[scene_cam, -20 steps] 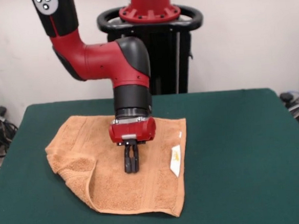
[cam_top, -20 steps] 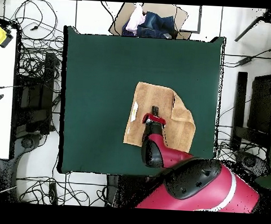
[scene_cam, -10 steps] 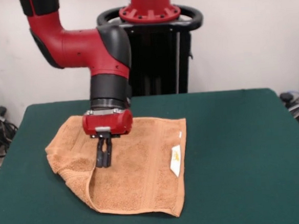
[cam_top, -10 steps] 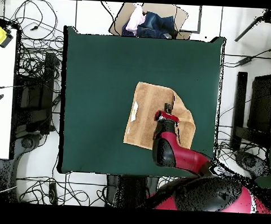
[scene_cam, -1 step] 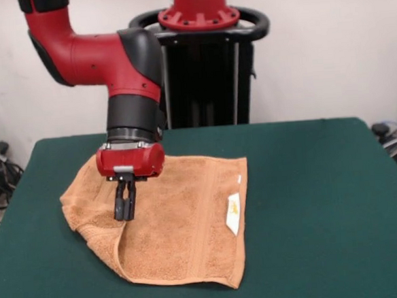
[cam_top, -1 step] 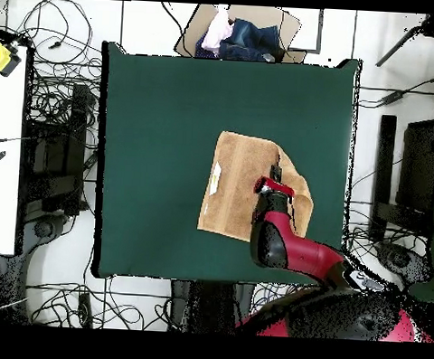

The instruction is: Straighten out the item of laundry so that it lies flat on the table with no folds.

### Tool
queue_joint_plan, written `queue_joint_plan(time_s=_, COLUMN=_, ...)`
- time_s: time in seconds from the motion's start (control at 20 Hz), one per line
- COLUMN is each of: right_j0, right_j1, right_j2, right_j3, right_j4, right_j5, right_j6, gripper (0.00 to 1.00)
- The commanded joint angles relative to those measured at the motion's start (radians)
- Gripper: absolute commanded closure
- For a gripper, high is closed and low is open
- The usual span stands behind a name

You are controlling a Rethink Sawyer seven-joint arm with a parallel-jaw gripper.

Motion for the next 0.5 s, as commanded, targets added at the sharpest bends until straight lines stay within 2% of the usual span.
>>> queue_joint_plan(time_s=0.05, right_j0=-0.006, right_j1=0.051, right_j2=0.048, right_j3=-0.091, right_j4=-0.056, right_j5=0.136, right_j6=0.128, gripper=1.00)
queue_joint_plan(time_s=0.5, right_j0=-0.021, right_j1=0.067, right_j2=0.074, right_j3=-0.090, right_j4=-0.100, right_j5=0.163, right_j6=0.146, gripper=1.00)
